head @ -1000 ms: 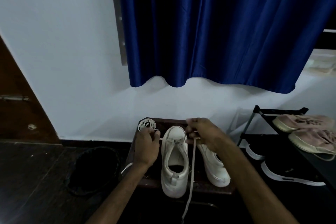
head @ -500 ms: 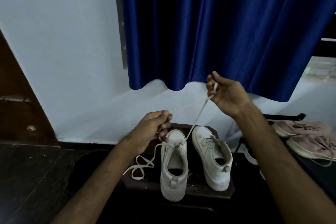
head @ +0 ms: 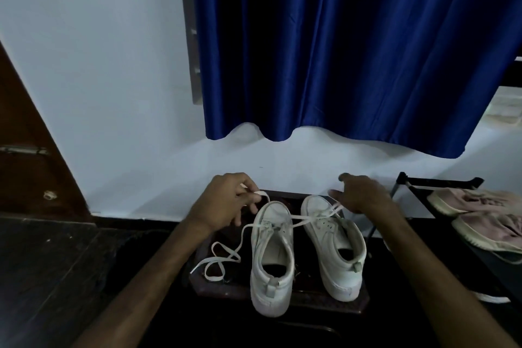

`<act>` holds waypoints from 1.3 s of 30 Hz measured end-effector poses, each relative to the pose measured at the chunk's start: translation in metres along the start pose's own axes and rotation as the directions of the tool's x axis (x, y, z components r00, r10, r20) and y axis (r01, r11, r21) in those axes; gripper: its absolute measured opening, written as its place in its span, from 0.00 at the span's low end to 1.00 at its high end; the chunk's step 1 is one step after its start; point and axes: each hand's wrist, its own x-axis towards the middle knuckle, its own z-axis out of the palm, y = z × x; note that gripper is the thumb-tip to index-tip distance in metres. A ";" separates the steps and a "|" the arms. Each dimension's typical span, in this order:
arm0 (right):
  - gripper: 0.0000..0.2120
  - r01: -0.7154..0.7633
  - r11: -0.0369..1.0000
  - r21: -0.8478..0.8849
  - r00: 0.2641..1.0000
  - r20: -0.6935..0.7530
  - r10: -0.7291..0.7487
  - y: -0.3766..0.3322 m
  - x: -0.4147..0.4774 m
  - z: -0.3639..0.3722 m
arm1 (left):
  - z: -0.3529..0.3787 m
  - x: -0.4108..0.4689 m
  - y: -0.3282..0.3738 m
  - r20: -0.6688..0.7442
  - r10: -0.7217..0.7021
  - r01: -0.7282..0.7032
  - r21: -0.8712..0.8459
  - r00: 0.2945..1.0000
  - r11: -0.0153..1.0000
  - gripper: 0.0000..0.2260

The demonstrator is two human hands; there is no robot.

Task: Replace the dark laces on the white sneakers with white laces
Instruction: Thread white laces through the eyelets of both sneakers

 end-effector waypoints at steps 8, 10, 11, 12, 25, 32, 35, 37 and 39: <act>0.15 0.341 0.332 0.880 0.698 0.000 -0.716 -0.059 -0.047 0.007 | 0.028 0.013 0.021 0.001 0.158 -0.158 0.044 0.987 0.986 0.12; 0.12 0.344 0.351 0.871 0.694 0.017 -0.720 -0.056 -0.040 0.012 | 0.028 0.013 0.020 0.073 0.171 -0.176 0.063 0.983 0.982 0.16; 0.10 0.349 0.391 0.852 0.699 0.041 -0.714 -0.054 -0.034 0.013 | 0.028 0.014 0.018 0.104 0.168 -0.178 0.096 0.980 0.979 0.17; 0.09 0.351 0.435 0.829 0.706 0.071 -0.705 -0.052 -0.032 0.011 | 0.029 0.014 0.017 0.123 0.164 -0.181 0.137 0.979 0.974 0.18; 0.05 0.330 0.549 0.768 0.876 -0.033 -0.481 -0.034 -0.001 0.029 | 0.047 -0.003 -0.017 0.159 -0.261 0.210 0.279 0.952 0.937 0.21; 0.04 0.303 0.669 0.679 0.890 0.049 -0.453 -0.049 -0.009 0.064 | 0.077 -0.013 -0.022 -0.113 -0.214 0.241 0.365 0.970 0.899 0.11; 0.03 0.347 0.690 0.635 0.868 0.062 -0.493 -0.052 -0.011 0.074 | 0.080 -0.013 -0.029 -0.199 -0.211 0.266 0.314 0.957 0.911 0.09; 0.04 0.355 0.723 0.593 0.876 0.059 -0.479 -0.051 -0.010 0.082 | 0.076 -0.011 -0.036 -0.209 -0.253 0.300 0.237 0.945 0.924 0.10; 0.06 0.360 0.736 0.574 0.880 0.053 -0.472 -0.051 -0.009 0.089 | 0.072 -0.010 -0.040 -0.187 -0.279 0.310 0.163 0.942 0.937 0.13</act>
